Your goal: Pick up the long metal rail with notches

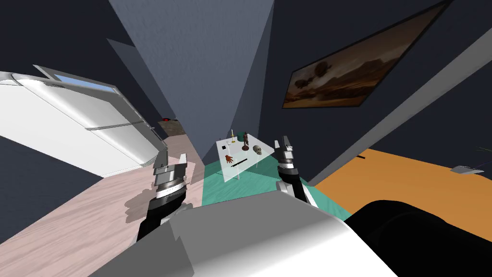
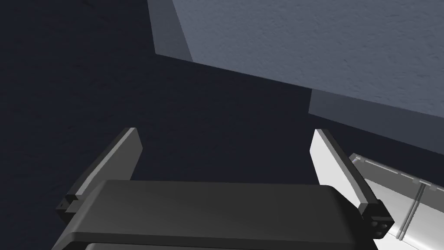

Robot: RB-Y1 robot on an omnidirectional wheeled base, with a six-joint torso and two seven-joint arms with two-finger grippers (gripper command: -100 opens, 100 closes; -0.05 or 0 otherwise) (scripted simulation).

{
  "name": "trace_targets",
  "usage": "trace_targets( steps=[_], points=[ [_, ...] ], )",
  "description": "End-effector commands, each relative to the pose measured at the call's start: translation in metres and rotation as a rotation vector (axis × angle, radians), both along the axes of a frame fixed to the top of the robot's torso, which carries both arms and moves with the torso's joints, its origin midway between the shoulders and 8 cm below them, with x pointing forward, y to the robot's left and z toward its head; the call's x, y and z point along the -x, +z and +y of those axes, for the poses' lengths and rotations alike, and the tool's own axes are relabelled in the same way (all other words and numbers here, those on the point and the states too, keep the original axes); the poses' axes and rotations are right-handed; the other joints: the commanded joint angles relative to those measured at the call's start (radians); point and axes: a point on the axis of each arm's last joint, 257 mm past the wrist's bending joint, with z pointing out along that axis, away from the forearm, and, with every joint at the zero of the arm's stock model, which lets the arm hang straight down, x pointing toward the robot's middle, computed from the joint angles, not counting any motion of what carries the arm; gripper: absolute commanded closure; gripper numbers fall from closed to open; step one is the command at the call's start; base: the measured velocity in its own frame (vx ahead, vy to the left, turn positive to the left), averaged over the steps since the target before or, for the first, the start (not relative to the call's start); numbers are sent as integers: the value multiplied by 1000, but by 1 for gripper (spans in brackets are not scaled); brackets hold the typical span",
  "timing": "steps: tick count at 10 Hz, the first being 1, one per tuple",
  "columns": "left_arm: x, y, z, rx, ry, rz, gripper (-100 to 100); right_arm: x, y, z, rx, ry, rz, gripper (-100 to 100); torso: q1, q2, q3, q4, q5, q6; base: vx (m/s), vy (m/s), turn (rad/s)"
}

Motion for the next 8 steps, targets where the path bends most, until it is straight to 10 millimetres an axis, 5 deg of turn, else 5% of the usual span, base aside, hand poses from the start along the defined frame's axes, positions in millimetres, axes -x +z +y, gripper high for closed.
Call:
trace_targets(
  steps=[1,7,8],
  points=[
    [-5,-11,5,-4,-14,45,-100,0,0,0,0,0,0,0,0,0,0,0,0,0,5,-24,-118],
    [-23,-86,49,77,-37,296,-100,0,0,0,0,0,0,0,-4,-1,-1,0,-1,0,12,-55,-166],
    [-23,-86,49,77,-37,297,-100,0,0,0,0,0,0,0,-4,-1,-1,0,-1,0,17,-48,-35]
  ],
)
